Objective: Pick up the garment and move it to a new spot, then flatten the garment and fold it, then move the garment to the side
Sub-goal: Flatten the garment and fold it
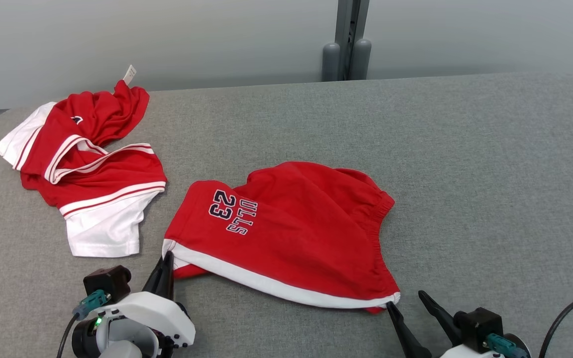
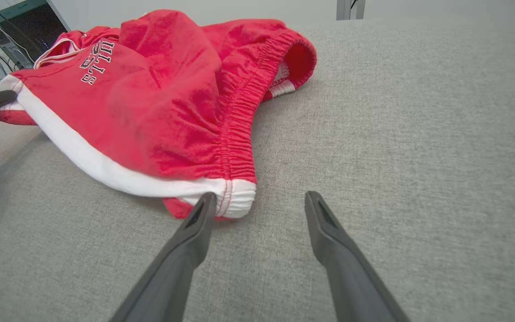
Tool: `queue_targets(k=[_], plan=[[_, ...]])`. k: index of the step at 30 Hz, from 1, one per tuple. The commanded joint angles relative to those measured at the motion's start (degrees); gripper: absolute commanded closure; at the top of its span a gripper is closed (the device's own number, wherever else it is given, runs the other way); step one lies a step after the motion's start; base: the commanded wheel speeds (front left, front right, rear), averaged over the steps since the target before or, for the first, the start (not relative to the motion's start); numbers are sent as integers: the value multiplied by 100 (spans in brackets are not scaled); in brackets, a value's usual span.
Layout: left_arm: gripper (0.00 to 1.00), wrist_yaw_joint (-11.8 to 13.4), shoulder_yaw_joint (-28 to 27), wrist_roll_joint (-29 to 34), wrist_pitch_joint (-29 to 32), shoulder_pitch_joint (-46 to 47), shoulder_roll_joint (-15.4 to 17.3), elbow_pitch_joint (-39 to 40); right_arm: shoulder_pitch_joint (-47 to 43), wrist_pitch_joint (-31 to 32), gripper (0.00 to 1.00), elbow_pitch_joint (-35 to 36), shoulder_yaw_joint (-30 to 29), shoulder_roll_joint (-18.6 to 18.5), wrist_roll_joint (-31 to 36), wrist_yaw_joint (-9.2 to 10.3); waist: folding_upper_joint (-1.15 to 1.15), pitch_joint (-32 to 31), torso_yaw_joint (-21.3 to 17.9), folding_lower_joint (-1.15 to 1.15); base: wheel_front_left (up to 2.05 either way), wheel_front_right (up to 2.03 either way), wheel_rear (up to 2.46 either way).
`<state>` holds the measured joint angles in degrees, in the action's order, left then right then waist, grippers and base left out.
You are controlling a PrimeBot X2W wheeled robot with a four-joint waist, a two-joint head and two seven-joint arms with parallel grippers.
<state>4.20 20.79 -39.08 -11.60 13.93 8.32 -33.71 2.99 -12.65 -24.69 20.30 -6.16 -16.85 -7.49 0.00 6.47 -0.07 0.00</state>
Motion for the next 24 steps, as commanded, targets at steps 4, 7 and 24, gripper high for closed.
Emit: queue_targets(k=[4, 7, 24], plan=[[100, 87, -40, -55, 8, -51, 70, 28, 216, -81, 0, -169, 186, -48, -166, -1, 0, 24, 45, 0, 0, 0, 0], [100, 99, -46, -77, 17, -66, 86, 4, 315, -105, 0, -268, 344, -77, -268, -1, 0, 33, 65, 0, 0, 0, 0], [100, 90, -6, -130, -42, 1, 99, -107, 787, -184, 82, -612, 1222, -303, -894, -1, 0, 17, 129, 0, 0, 0, 0]])
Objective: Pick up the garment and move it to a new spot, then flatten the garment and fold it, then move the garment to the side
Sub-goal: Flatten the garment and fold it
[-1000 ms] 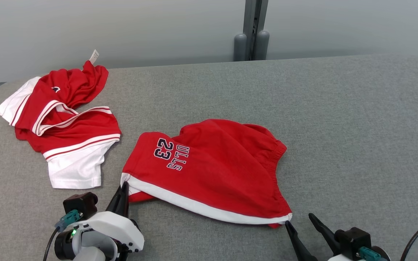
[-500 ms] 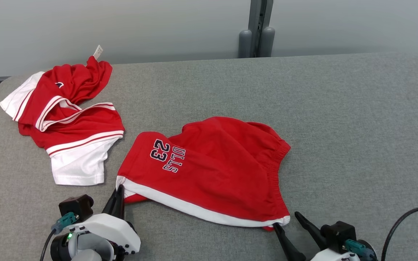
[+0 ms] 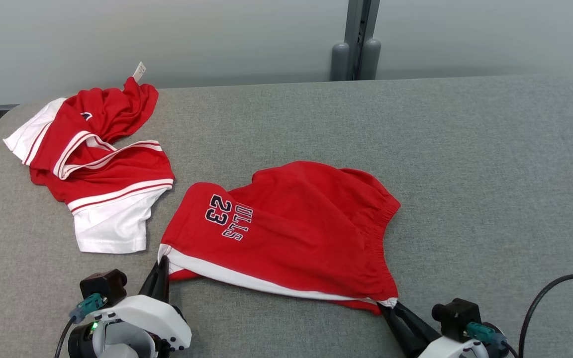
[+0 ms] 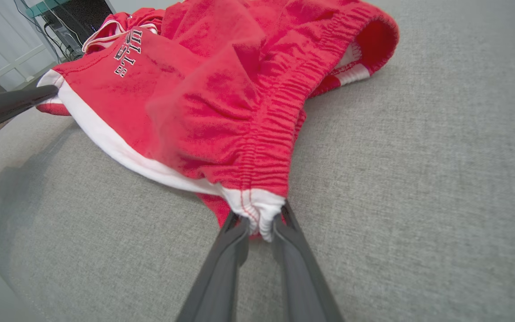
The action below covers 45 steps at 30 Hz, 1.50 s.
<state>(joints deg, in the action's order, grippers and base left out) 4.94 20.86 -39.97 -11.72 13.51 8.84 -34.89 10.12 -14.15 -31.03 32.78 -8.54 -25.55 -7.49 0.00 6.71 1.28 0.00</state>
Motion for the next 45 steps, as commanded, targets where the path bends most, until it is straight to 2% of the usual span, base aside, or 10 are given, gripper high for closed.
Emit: queue_targets(k=[1, 2, 3, 12, 18, 26, 32, 38, 42, 45], plan=[[100, 11, -16, -48, -37, 35, 51, 24, 69, -54, 87, 61, -53, -81, -28, -1, 0, -14, -14, 0, 0, 0, 0], [100, 1, -18, -49, -55, 31, 55, 46, 59, -67, 97, 119, -83, -96, -46, -1, 0, -22, -24, 0, 0, 0, 0], [100, -18, -17, -46, -66, 32, 59, 79, 42, -75, 100, 193, -114, -104, -91, -1, 0, -32, -36, 0, 0, 0, 0], [100, -301, -139, -83, -292, 76, -72, 914, -41, -103, 100, 1253, -480, -322, -763, -1, 0, -192, -111, 0, 0, 0, 0], [100, -445, -167, -271, -249, 37, -192, 1864, 35, 33, 100, 2216, -875, -654, -1084, -1, 0, -392, -171, 0, 0, 0, 0], [100, -396, -202, -611, 244, 106, -150, 3404, -44, 424, 100, 3514, -1527, -1087, -1339, -1, 0, -640, -247, 0, 0, 0, 0], [100, -227, -245, -804, 1014, 570, 101, 4436, 147, 1001, 100, 4306, -2008, -1295, -1516, -1, 0, -612, -277, 0, 0, 0, 0], [100, -288, -177, -594, 1679, 1639, 462, 4044, 953, 1499, 100, 4175, -1961, -1470, -1606, -1, 0, -143, -250, 0, 0, 0, 0], [100, -378, -219, -319, 1840, 2821, 605, 3268, 2120, 1647, 100, 3584, -1689, -1441, -1553, -1, 0, 398, -260, 0, 0, 0, 0], [100, -422, -259, -100, 1830, 3894, 604, 2602, 3288, 1598, 100, 2893, -1519, -1164, -1599, -1, 0, 886, -298, 0, 0, 0, 0]])
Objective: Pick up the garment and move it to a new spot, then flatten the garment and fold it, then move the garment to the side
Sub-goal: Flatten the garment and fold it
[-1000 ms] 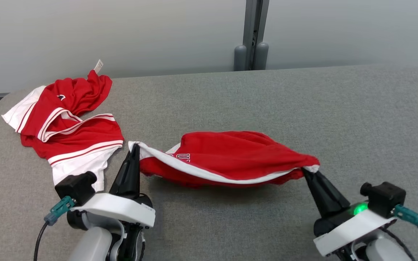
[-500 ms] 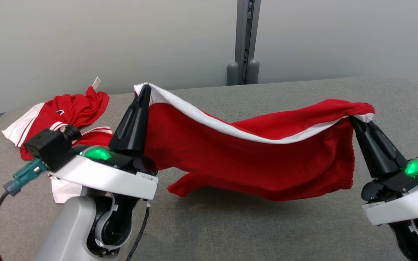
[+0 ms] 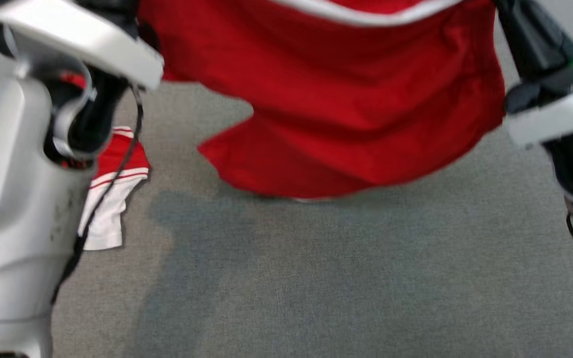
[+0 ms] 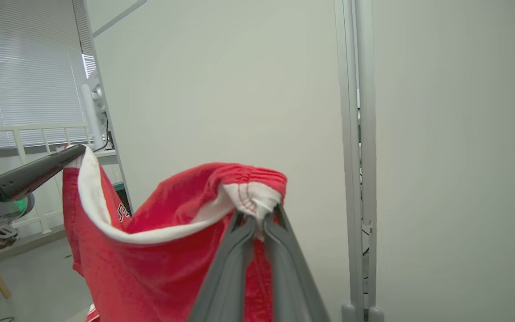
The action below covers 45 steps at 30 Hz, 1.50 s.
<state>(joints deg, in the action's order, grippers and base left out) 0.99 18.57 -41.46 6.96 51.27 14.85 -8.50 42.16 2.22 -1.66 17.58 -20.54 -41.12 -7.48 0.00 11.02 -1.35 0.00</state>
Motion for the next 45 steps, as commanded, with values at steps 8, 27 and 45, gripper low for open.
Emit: queue_targets(k=[8, 27, 45], plan=[[100, -340, 10, 901, -1042, 2916, -62, -1771, 3178, -881, 100, -2565, 163, 891, 584, -2, 0, 1571, -112, 0, 0, 0, 0], [100, -842, 194, 684, -2212, 2282, -639, -3294, 3193, -1749, 100, -4541, 873, 1132, 579, -3, 0, 2498, 341, 0, 0, 0, 0], [100, -849, 87, -41, -2213, -1503, -409, -119, 106, -1742, 100, -1955, 753, -86, -113, -3, 0, 1702, 507, 0, 0, 0, 0]])
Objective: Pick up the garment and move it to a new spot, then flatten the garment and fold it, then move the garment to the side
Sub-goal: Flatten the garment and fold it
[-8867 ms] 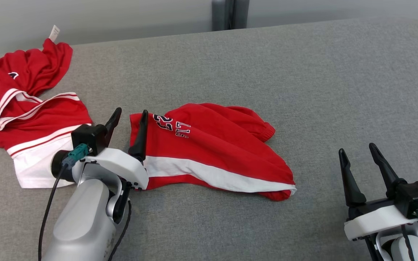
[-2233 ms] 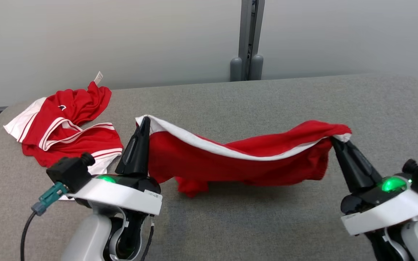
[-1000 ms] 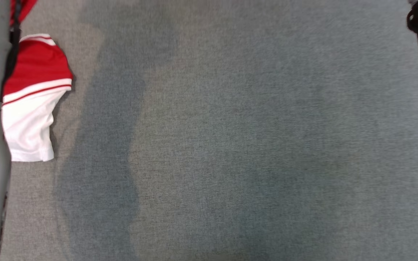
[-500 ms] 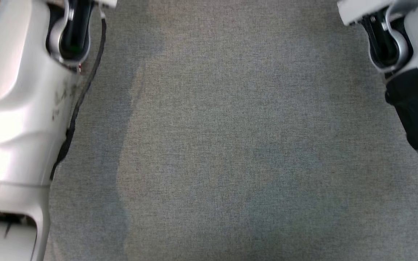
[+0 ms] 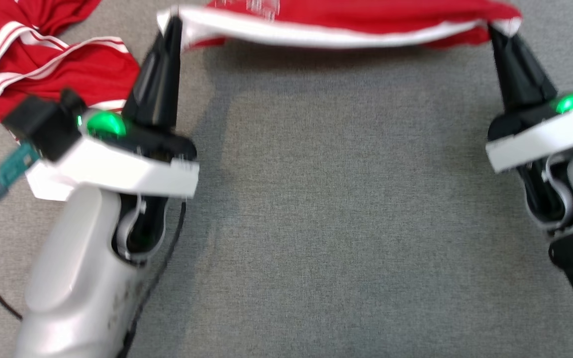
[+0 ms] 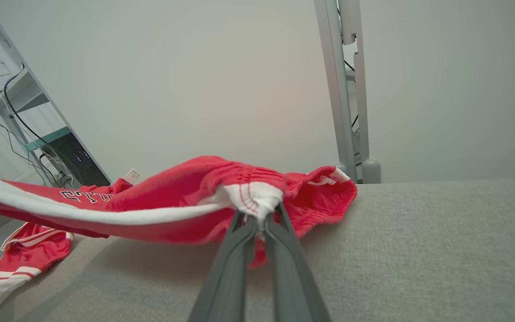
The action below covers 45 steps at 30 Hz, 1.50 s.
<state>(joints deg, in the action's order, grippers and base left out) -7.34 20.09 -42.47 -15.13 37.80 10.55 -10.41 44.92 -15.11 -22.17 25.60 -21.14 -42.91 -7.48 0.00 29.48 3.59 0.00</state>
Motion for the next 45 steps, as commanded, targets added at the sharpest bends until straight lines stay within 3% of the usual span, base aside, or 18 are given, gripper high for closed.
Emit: queue_targets(k=[1, 8, 16, 29, 38, 45], plan=[[100, -16, -99, 113, -3, -387, 0, 145, -364, -8, 100, 210, -111, -23, 132, -2, 0, -214, 17, 0, 0, 0, 0], [100, -10, -467, 863, -4, -1780, -164, 690, -1722, -8, 100, 924, -759, 214, 726, -2, 0, -824, 10, 0, 0, 0, 0], [100, -10, -769, 1605, -4, -2912, -432, 1049, -3012, -7, 100, 1470, -1048, 553, 1144, -2, 0, -1439, -53, 0, 0, 0, 0], [100, -9, -992, 1595, -4, -4274, -692, 1900, -4834, -6, 100, 2576, -1451, 798, 1356, -2, 0, -2160, -276, 0, 0, 0, 0], [100, -10, -832, 1612, -3, -4586, -696, 2109, -5394, -5, 100, 2898, -1334, 656, 1270, -2, 0, -2210, -369, 0, 0, 0, 0], [100, -10, -377, 1099, 29, -3577, -445, 1329, -4940, 17, 100, 2299, -1141, 726, 1219, -2, 0, -2051, -385, 0, 0, 0, 0]])
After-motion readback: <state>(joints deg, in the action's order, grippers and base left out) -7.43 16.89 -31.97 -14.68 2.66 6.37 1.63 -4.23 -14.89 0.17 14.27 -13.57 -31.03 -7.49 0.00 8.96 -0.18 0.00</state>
